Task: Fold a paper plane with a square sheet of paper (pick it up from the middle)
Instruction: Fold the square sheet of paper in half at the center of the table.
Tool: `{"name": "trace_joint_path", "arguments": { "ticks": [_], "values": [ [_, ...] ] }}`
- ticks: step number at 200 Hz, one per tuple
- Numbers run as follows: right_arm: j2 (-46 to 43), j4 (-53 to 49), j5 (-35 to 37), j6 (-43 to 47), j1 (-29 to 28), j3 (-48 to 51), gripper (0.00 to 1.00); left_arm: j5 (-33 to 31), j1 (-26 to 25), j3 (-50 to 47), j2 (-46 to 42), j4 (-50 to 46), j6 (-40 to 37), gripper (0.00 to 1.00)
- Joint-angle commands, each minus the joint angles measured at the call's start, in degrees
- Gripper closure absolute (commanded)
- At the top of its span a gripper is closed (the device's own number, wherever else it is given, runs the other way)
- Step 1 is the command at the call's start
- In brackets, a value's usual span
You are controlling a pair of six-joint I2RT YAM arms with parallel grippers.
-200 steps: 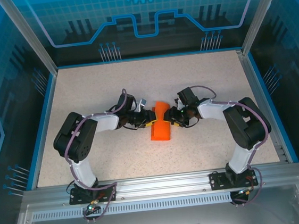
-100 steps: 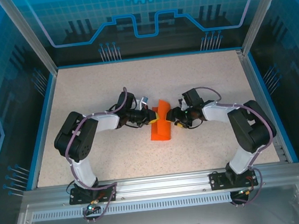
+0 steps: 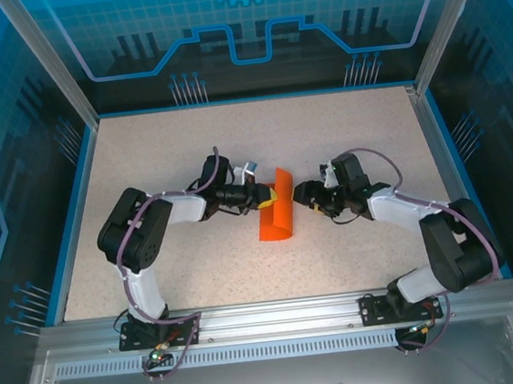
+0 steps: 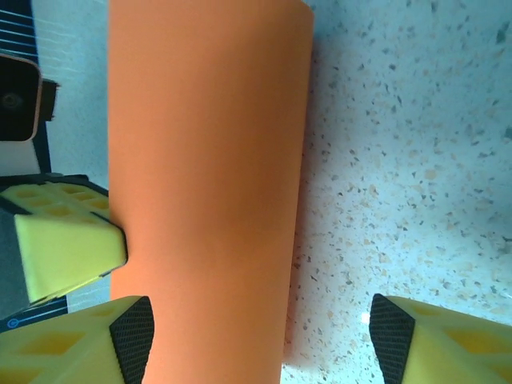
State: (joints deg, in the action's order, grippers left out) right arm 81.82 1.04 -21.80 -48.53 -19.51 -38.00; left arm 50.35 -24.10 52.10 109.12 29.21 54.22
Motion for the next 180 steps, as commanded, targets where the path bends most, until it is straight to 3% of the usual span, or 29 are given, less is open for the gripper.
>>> {"name": "trace_joint_path", "arguments": {
  "ticks": [1, 16, 40, 57, 83, 114, 180],
  "values": [
    [-1.9, 1.6, 2.3, 3.6, -0.2, 0.1, 0.24, 3.0, 1.3, -0.5, 0.9, 5.5, 4.0, 1.00],
    [-0.9, 0.2, -1.6, 5.1, -0.3, -1.5, 0.25, -1.8, 1.3, 2.6, 0.1, -10.8, -5.9, 1.00],
    [3.3, -0.5, -5.9, 3.9, -0.5, -3.9, 0.28, -1.1, 1.5, 3.4, 0.5, -14.5, -8.5, 1.00],
    [7.2, -0.5, -6.5, 2.9, -0.7, -5.4, 0.36, -3.7, 1.4, 3.9, -0.1, -20.1, -11.6, 1.00],
    [11.1, -3.3, -5.5, 4.0, -2.1, -8.9, 0.49, -4.7, 1.4, 2.2, -0.4, -19.8, -11.5, 1.00],
    [14.0, -9.2, -2.6, 6.5, -4.0, -12.1, 0.49, -5.9, 1.5, 1.3, -0.9, -18.7, -11.1, 1.00],
    [15.2, -10.4, -0.5, 6.0, -5.1, -12.0, 0.50, -6.5, 1.4, 3.8, -0.3, -21.7, -13.3, 1.00]
  ]
}}
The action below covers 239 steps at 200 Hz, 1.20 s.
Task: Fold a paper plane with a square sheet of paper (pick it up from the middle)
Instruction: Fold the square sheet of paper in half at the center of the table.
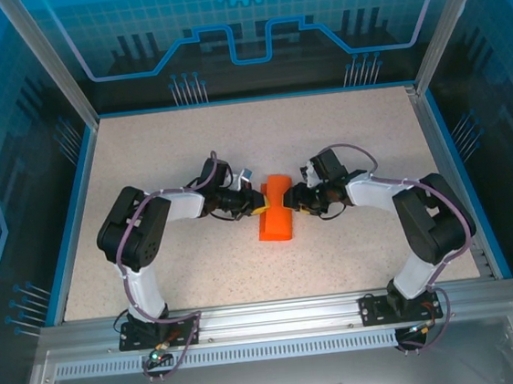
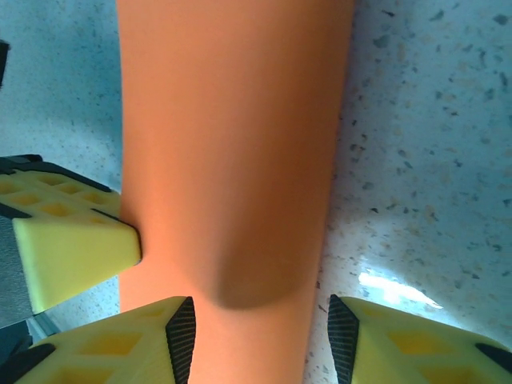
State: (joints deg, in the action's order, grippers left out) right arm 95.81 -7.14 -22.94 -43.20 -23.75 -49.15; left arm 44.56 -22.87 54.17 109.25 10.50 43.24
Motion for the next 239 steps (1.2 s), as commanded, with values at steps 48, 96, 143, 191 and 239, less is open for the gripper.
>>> {"name": "trace_joint_path", "arguments": {
  "ticks": [48, 96, 143, 191, 239],
  "values": [
    [4.1, -1.0, -0.1, -0.3, -1.0, -2.1, 0.54, -1.5, 0.3, 2.3, -0.3, -4.2, -2.9, 0.90],
    [5.5, -3.8, 3.8, -2.2, -2.4, -4.6, 0.54, -12.5, 0.3, 1.5, -8.4, -12.3, -5.4, 0.61],
    [7.9, -12.6, 7.4, 2.4, -4.7, -9.7, 0.53, -22.5, 0.3, -1.6, -16.5, -18.1, -6.0, 0.57],
    [8.4, -18.0, 8.7, 5.9, -4.6, -12.4, 0.51, -22.0, 0.3, -2.7, -17.4, -18.0, -6.0, 0.57],
    [10.7, -20.2, 8.6, 7.1, -4.6, -14.6, 0.51, -21.3, 0.3, -3.5, -18.7, -16.8, -6.0, 0.57]
  ]
}}
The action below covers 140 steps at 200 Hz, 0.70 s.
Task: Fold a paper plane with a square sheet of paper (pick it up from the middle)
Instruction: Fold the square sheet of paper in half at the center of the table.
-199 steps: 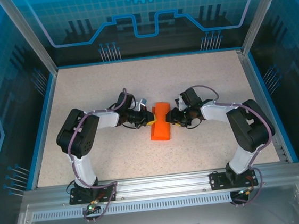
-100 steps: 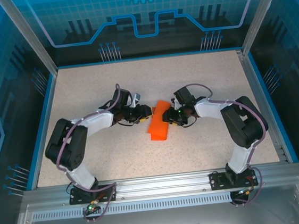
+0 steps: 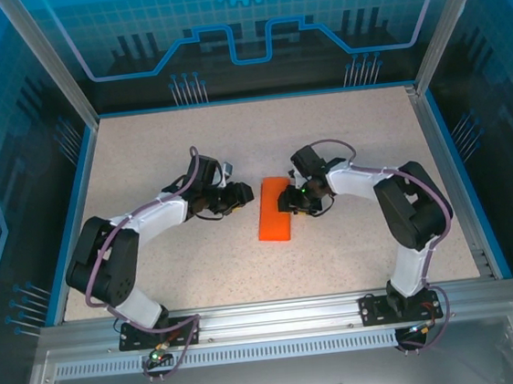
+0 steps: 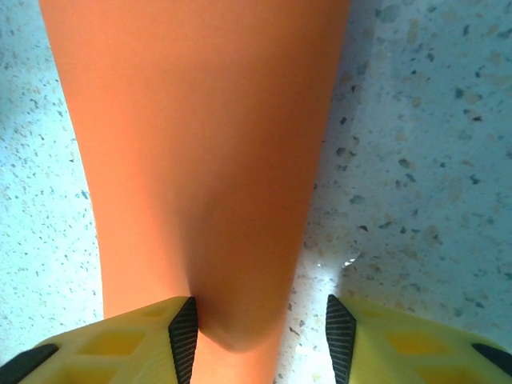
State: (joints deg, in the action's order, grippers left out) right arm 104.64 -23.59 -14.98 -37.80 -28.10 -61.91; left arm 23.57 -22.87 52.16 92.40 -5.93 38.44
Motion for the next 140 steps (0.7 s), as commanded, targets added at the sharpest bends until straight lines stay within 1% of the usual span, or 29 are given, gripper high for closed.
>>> {"name": "trace_joint_path", "arguments": {
  "ticks": [1, 24, 53, 73, 99, 140],
  "values": [
    [1.8, -3.8, 0.6, 1.7, -0.2, -1.8, 0.51, -0.4, 0.3, -1.5, -1.9, -0.3, -1.2, 0.57],
    [1.8, -3.6, 0.8, 1.5, -0.2, -1.4, 0.51, -1.8, 0.3, -3.2, -4.0, 1.6, -1.2, 0.56],
    [1.6, -4.0, 1.4, 1.8, -0.3, -1.3, 0.51, -3.2, 0.3, -5.2, -6.6, 4.2, -0.6, 0.53],
    [1.5, -4.0, 1.4, 1.9, -0.2, -0.9, 0.51, -4.5, 0.3, -5.8, -7.9, 4.3, -0.6, 0.52],
    [1.6, -3.8, 1.1, 2.1, -0.2, -0.9, 0.50, -4.7, 0.3, -6.9, -9.2, 5.7, -0.4, 0.51],
    [1.7, -4.4, 1.4, 2.3, 0.0, -1.2, 0.50, -7.8, 0.3, -9.8, -13.2, 8.8, 0.6, 0.47]
  ]
}}
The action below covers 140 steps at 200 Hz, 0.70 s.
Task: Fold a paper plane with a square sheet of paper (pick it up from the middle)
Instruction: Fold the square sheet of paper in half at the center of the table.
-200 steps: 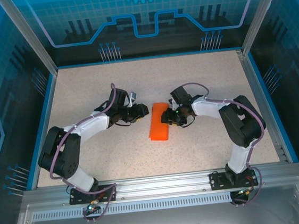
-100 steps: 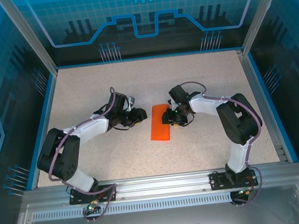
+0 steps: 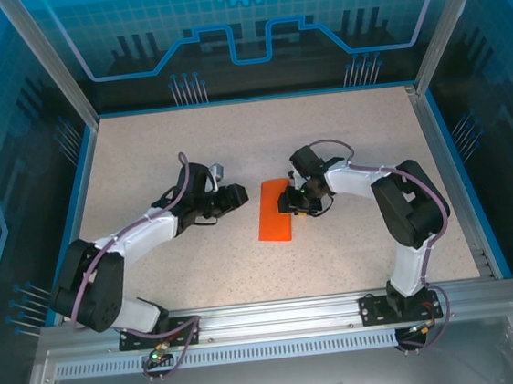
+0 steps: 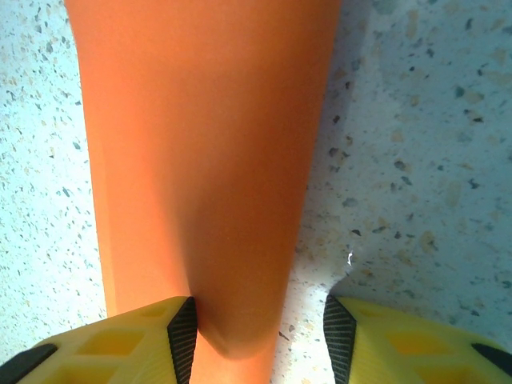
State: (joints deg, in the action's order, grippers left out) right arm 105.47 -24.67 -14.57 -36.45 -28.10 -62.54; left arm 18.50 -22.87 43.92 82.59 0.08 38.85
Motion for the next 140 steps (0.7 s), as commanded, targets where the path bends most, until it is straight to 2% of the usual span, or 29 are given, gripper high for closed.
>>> {"name": "trace_joint_path", "arguments": {
  "ticks": [1, 42, 140],
  "values": [
    [0.8, -3.4, 1.0, 1.0, -0.1, -0.5, 0.50, -2.8, 0.3, -1.6, -3.5, 2.8, 0.2, 0.47],
    [1.0, -4.4, 1.8, 1.3, 0.0, -0.8, 0.50, -5.1, 0.4, -2.4, -5.5, 2.0, -0.7, 0.44],
    [3.3, -5.5, 1.4, -1.3, 0.1, -3.0, 0.46, -4.4, 0.5, -2.0, -4.5, 1.7, -0.6, 0.44]
  ]
}}
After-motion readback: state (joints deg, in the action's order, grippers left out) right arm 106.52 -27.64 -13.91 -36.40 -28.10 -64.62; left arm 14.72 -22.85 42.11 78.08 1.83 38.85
